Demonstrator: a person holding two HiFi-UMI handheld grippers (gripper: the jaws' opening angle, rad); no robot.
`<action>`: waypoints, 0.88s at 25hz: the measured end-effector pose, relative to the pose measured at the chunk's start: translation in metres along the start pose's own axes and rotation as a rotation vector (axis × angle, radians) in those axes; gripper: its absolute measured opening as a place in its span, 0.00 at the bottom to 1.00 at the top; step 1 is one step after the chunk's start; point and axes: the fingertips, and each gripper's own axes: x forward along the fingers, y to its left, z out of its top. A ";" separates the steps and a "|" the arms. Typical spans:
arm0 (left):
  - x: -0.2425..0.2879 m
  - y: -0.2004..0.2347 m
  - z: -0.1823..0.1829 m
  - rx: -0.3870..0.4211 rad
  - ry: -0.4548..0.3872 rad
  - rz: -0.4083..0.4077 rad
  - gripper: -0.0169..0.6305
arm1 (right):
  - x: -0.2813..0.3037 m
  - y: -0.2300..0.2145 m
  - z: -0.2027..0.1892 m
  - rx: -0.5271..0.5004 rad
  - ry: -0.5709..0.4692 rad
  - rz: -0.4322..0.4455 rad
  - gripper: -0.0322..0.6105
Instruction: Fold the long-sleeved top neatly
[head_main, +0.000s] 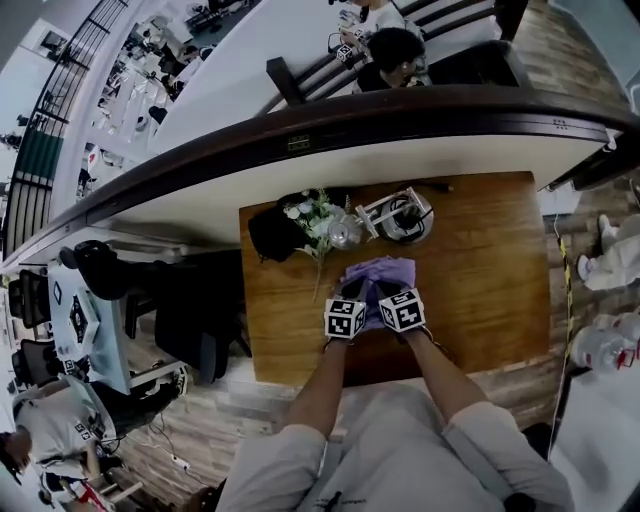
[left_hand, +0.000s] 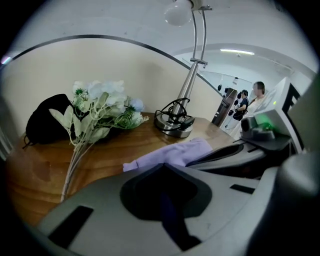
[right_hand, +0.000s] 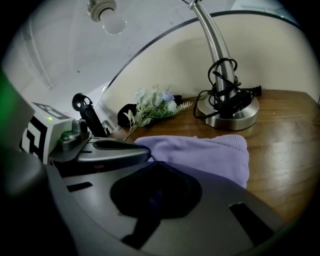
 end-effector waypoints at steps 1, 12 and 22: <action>0.001 0.001 0.000 0.003 -0.004 0.002 0.06 | 0.001 0.000 0.000 -0.011 -0.005 -0.006 0.06; -0.039 0.008 0.020 -0.066 -0.135 0.076 0.06 | -0.043 0.007 0.021 -0.066 -0.138 0.062 0.06; -0.086 -0.032 0.026 -0.051 -0.208 0.142 0.06 | -0.109 0.002 0.025 -0.200 -0.191 0.062 0.06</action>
